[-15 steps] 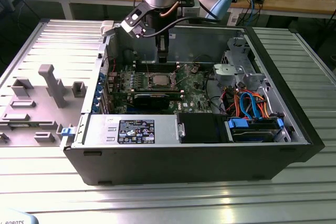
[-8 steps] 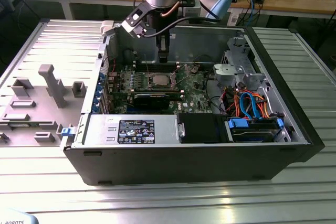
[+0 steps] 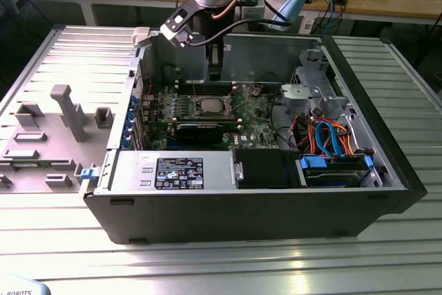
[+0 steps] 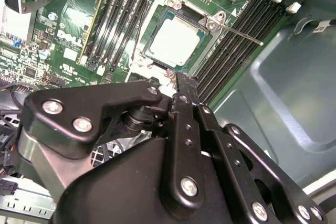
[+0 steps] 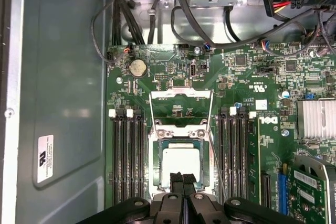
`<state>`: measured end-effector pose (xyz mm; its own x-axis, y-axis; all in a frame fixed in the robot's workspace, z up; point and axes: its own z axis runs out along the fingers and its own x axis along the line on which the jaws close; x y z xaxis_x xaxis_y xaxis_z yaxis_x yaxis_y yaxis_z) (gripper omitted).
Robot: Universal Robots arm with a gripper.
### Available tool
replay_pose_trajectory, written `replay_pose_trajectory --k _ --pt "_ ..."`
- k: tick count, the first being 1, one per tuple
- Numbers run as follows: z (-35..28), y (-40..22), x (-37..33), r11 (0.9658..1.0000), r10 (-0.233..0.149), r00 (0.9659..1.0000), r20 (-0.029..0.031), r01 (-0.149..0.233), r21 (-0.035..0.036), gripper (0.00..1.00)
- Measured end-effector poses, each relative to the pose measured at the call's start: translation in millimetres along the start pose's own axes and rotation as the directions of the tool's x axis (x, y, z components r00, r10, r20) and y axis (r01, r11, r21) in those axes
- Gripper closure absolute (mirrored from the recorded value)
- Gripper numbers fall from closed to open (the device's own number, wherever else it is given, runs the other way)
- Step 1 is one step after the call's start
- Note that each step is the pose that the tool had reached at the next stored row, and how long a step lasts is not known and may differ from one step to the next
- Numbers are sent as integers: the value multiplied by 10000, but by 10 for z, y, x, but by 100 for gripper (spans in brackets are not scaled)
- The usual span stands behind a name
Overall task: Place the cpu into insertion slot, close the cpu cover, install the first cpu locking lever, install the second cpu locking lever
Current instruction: 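Close the cpu cover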
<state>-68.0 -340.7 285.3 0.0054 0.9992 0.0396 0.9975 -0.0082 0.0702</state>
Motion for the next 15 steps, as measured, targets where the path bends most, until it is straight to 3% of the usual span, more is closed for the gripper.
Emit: replay_pose_trajectory --k 4,15 --pt "-30 2 1 10000 0 10000 -2 0 -2 89" --pt "-34 20 1 10000 0 10000 -1 0 1 89"
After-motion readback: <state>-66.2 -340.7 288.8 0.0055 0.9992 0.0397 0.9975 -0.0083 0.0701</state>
